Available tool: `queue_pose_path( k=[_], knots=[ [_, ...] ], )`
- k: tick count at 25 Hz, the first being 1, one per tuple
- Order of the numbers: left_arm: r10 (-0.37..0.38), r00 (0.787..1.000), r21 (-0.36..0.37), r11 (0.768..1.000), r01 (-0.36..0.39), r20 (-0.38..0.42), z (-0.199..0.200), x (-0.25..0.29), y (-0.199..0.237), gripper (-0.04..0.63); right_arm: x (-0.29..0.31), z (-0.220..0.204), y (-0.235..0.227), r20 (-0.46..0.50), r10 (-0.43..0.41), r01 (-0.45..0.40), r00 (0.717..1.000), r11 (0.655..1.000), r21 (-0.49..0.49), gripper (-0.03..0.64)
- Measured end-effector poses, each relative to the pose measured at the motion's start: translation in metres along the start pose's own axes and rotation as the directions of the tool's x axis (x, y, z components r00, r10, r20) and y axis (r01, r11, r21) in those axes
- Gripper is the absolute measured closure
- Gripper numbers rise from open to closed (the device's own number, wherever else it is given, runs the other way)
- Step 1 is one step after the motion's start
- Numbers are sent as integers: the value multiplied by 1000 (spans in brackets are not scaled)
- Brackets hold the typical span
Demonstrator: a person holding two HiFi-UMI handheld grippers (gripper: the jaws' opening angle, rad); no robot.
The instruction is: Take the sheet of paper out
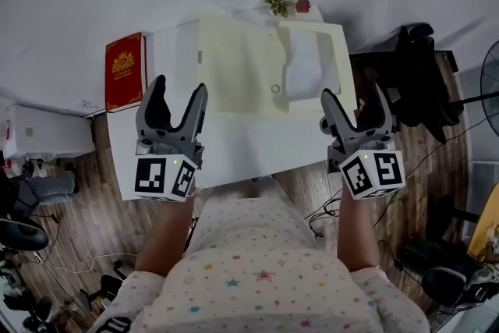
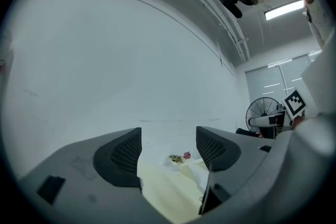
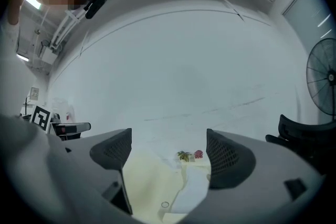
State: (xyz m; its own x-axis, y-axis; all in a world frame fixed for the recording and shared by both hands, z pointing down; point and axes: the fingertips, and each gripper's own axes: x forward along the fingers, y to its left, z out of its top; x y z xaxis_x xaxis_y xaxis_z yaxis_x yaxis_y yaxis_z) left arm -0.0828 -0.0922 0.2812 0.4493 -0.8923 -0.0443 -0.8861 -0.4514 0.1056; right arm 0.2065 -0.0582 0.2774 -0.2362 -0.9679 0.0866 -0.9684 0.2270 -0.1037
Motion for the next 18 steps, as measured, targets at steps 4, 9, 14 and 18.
queue_pose_path(
  k=[4,9,14,18],
  knots=[
    [-23,1000,2,1000,23,2,1,21,15,296,23,3,2,5,-16,16,1000,1000,-4,190],
    [-47,999,-17,999,47,-8,-7,42,31,296,45,3,3,8,-41,41,999,999,-2,190],
    [-76,997,-39,996,75,-34,-20,58,36,296,58,-9,0,-21,-65,65,998,998,17,190],
    [-52,997,-44,998,50,-48,-29,69,38,296,69,-21,-9,-53,-64,66,997,997,28,192]
  ],
)
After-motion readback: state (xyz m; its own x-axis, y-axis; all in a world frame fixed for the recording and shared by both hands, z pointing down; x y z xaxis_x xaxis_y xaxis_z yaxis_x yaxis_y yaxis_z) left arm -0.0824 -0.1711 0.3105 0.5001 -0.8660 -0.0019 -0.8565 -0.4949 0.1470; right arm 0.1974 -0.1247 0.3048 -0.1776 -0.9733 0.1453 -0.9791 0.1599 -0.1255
